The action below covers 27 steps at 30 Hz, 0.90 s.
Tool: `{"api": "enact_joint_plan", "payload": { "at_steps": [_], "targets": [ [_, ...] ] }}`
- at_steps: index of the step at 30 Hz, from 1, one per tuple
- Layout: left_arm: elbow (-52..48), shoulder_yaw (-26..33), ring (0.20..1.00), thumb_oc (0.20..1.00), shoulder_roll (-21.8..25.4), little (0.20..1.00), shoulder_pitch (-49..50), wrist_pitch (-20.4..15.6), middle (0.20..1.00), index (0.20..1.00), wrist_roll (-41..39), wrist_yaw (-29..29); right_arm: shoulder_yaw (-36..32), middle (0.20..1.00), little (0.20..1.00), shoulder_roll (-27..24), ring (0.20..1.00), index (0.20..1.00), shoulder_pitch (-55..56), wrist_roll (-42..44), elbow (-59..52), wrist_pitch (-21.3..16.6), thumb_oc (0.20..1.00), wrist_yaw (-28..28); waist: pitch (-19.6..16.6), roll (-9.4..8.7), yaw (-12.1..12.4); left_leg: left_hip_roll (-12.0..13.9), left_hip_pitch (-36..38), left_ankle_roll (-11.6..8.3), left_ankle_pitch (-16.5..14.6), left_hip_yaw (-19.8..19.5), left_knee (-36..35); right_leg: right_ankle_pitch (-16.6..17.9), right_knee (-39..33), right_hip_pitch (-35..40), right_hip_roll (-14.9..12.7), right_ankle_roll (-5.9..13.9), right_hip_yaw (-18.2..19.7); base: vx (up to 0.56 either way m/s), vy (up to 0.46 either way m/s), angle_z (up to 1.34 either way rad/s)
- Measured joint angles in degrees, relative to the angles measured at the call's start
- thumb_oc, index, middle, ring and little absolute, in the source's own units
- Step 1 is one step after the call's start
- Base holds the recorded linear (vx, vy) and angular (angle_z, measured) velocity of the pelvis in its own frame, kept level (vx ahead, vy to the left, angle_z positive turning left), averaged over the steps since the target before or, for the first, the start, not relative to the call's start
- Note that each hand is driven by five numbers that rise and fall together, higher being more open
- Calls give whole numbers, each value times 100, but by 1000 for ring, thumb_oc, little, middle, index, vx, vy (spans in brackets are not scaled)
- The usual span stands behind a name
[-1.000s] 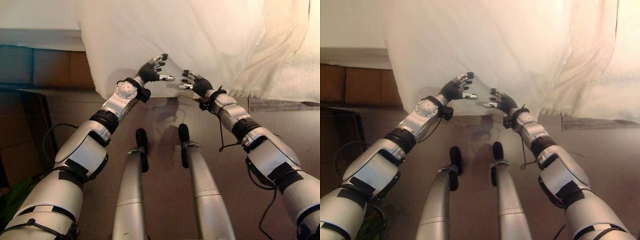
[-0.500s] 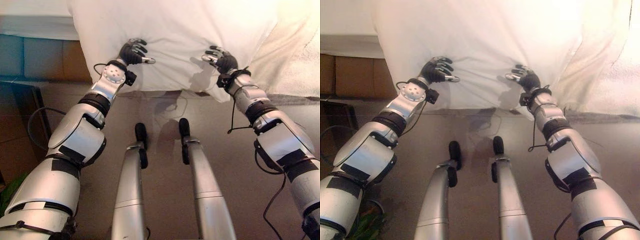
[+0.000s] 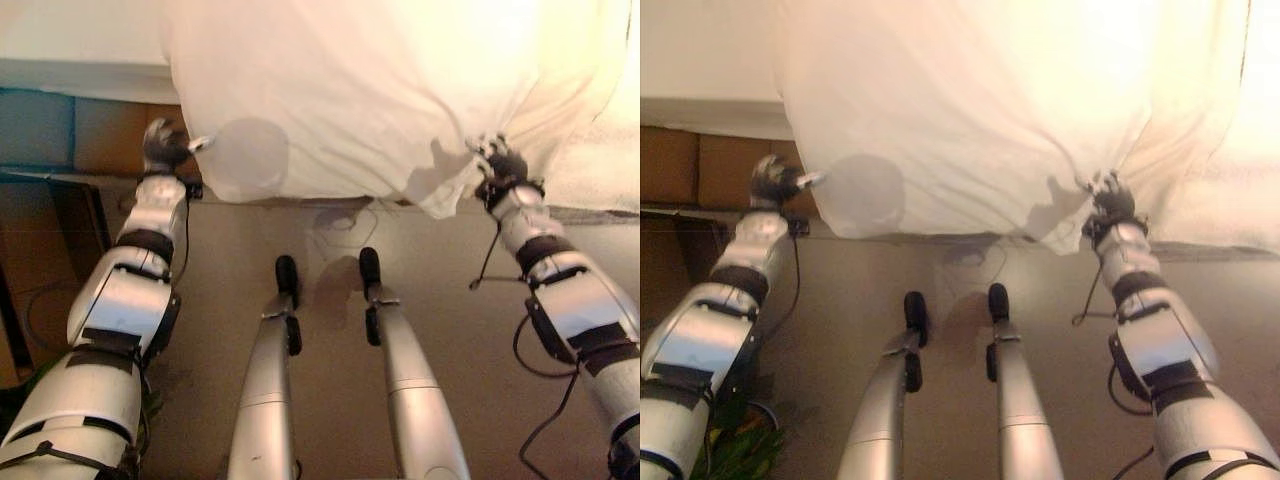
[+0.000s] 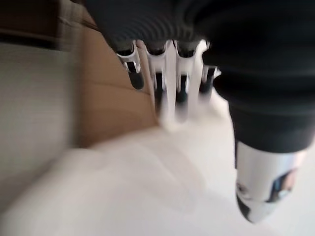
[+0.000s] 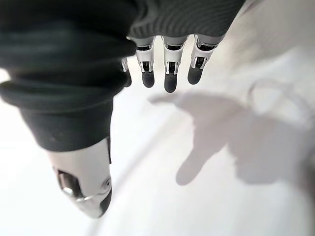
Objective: Make the bed
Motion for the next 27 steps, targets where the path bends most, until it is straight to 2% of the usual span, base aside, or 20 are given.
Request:
{"api": "enact_joint_plan", "payload": {
  "at_steps": [3,5,6,7,8,10,11,13,15,17,19,23,27],
  "targets": [
    [-10,110,1000,1000,-178,1000,671,6,1000,1000,1,-1,-263,1000,1000,66,1000,1000,753,-50,54,5,1000,9,-2,0,26,-6,718,-19,79,-32,-467,0,-351,687,-19,-6,-65,72,-33,9],
    [-320,129,1000,1000,-330,1000,1357,-75,1000,1000,87,-42,-952,1000,1000,290,1000,1000,1527,4,38,-91,1000,96,-7,-1,15,-4,1473,-33,193,-97,-975,33,-790,1442,-16,-19,-124,130,-27,12],
    [-420,144,1000,1000,-445,1000,1582,-121,1000,1000,143,-96,-1062,1000,1000,381,1000,1000,1704,50,27,-105,1000,124,-23,-1,21,-5,1730,-41,223,-101,-1135,52,-914,1692,-15,-16,-135,107,-35,6],
    [-490,99,1000,1000,-689,1000,1906,-185,1000,1000,187,-196,-1067,1000,1000,545,1000,1000,2096,88,37,-101,1000,200,-123,0,27,1,2142,-44,258,-107,-1404,51,-1133,2082,-20,-12,-170,75,-25,4],
    [-530,97,1000,1000,-784,1000,2052,-224,1000,1000,188,-259,-1067,1000,1000,623,1000,1000,2237,86,27,-100,1000,236,-221,-7,26,10,2245,-55,265,-108,-1519,36,-1239,2186,-21,11,-184,142,-16,6],
    [-742,78,1000,1000,-1102,1000,2507,-350,1000,1000,347,-437,-1206,1000,1000,905,1000,1000,2666,141,-53,-111,1000,357,-298,-2,5,38,2870,-30,435,-105,-2002,215,-1755,2844,-12,-17,-300,95,18,6],
    [-735,42,1000,1000,-1289,1000,2738,-352,1000,1000,487,-526,-1188,1000,1000,1040,1000,1000,2942,142,-55,-107,1000,412,-492,0,-2,48,3182,-32,503,-102,-2273,278,-2049,3166,3,-9,-308,48,19,2],
    [-708,-56,1000,1000,-1491,1000,2954,-375,1000,1000,674,-565,-1335,1000,1000,1201,1000,1000,3268,206,-35,-118,1000,470,-853,16,-1,56,3300,-27,531,-97,-2449,358,-2311,3338,2,-5,-314,70,22,1],
    [-696,-67,1000,1000,-1717,1000,3149,-369,1000,1000,807,-622,-1353,1000,1000,1381,1000,1000,3563,316,-22,-117,1000,518,-963,-1,-20,59,3638,-28,553,-109,-2600,401,-2558,3723,-3,-3,-343,70,25,8],
    [-589,-117,1000,1000,-2022,1000,3497,-337,1000,1000,890,-741,-1368,1000,1000,1617,1000,1000,3877,306,79,-91,1000,578,-1356,-2,-18,77,3756,-60,489,-121,-2607,414,-2750,3957,-7,-3,-395,79,28,10],
    [-476,28,1000,1000,-2183,1000,3678,-319,1000,1000,911,-790,-1375,1000,1000,1734,1000,1000,4044,236,98,-69,1000,605,-1526,-25,-34,78,3924,-77,439,-123,-2608,460,-2936,4222,4,-28,-413,82,42,3],
    [-225,-118,1000,1000,-2494,1000,4566,-135,1000,1000,1096,-1079,-1178,1000,1000,1851,1000,1000,4699,-573,195,65,1000,631,-2266,-31,-39,145,4248,-138,239,-92,-2643,324,-3022,4543,64,-38,-376,79,75,-8],
    [-185,-434,1000,1000,-2594,1000,4830,-26,1000,1000,1456,-1276,-892,1000,1000,1839,1000,1000,4928,-1451,214,173,1000,644,-2447,-71,-50,174,4439,-107,220,-37,-2643,328,-3020,4704,99,-47,-272,24,40,-9]
  ]
}}
